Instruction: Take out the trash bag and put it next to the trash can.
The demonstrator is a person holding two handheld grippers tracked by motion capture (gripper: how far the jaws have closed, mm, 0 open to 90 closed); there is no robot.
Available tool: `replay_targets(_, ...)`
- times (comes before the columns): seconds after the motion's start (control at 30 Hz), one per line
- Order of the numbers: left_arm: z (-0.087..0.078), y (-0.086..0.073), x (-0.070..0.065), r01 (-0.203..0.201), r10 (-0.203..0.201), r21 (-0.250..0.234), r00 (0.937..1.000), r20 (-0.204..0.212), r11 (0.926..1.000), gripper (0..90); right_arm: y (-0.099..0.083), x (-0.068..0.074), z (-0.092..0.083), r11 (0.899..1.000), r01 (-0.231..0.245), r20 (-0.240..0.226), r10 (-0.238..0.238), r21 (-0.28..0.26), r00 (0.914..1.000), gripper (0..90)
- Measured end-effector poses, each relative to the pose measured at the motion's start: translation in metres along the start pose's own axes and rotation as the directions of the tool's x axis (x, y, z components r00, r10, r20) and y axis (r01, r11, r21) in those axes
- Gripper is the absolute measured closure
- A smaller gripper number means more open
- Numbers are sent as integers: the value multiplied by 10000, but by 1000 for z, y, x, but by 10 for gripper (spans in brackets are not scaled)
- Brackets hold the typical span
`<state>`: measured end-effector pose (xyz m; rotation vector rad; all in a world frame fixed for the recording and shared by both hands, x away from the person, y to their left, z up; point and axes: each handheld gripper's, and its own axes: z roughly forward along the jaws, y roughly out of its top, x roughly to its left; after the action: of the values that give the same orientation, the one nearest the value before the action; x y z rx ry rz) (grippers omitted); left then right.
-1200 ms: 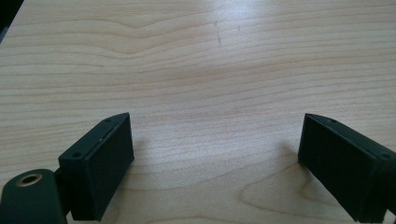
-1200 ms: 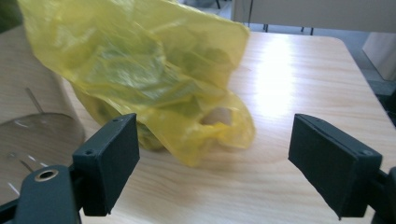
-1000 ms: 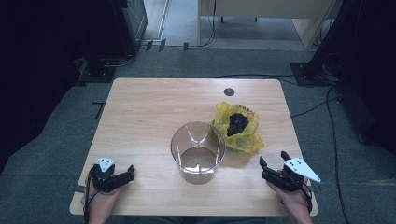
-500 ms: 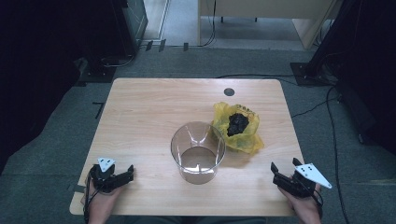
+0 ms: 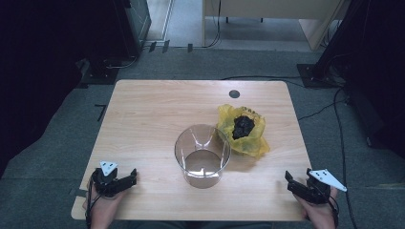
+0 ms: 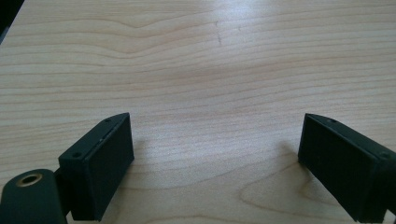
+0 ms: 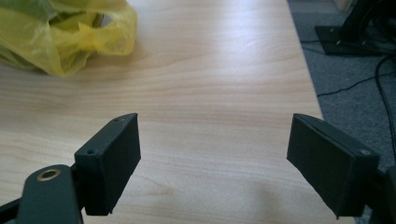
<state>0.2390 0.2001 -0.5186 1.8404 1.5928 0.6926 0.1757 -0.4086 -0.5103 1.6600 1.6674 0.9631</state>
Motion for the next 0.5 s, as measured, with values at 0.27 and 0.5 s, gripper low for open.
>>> replay_targets(0.27,0,0,0,-15,15,14,10000,0,10000,96,-5,2,11,9979,119,222,-133,635,9997,172)
replay_targets(0.5,0,0,0,-7,7,11,10000,-1,10000,95,-6,7,18,9896,507,274,-549,1345,9981,170)
